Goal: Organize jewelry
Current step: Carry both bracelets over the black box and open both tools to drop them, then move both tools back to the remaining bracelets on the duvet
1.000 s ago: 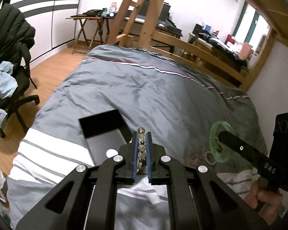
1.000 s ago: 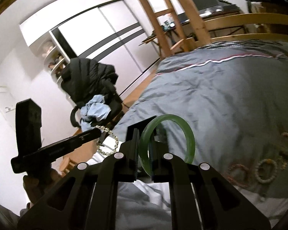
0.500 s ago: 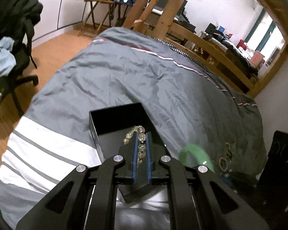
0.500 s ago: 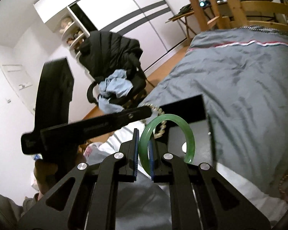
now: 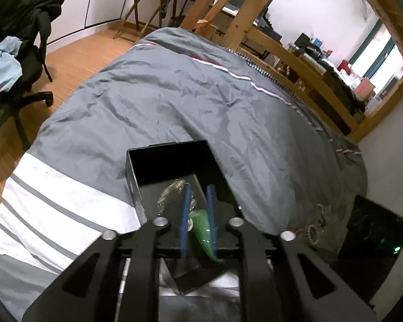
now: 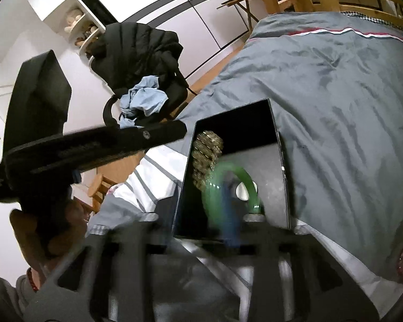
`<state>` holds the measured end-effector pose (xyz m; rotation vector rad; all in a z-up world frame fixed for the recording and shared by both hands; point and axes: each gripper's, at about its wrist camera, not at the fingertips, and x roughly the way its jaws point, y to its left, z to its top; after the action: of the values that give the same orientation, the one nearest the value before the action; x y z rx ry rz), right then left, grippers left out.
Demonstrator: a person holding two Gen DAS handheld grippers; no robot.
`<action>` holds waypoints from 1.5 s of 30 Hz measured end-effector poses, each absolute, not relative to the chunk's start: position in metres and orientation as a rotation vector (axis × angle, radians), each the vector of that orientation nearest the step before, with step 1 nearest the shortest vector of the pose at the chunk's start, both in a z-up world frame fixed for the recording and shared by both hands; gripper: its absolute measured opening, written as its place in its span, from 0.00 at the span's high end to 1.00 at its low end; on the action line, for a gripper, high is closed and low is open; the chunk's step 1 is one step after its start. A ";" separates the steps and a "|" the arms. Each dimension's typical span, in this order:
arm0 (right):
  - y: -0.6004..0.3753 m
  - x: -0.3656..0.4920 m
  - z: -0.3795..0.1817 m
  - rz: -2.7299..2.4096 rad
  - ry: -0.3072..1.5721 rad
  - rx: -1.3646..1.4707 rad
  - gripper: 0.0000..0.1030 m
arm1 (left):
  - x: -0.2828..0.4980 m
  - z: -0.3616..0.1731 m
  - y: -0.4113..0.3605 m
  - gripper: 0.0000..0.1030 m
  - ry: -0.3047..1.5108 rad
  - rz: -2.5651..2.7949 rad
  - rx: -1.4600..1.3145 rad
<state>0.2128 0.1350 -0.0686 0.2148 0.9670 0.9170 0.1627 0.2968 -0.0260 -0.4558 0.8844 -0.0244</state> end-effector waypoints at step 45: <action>-0.142 0.153 -0.081 0.374 0.835 0.049 0.13 | 0.152 -0.035 0.038 0.28 0.983 -0.231 -0.098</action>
<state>0.1529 -0.1416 -0.0810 0.0490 0.8345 0.3743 0.1522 0.0384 -0.0349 -0.0983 0.9827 -0.2308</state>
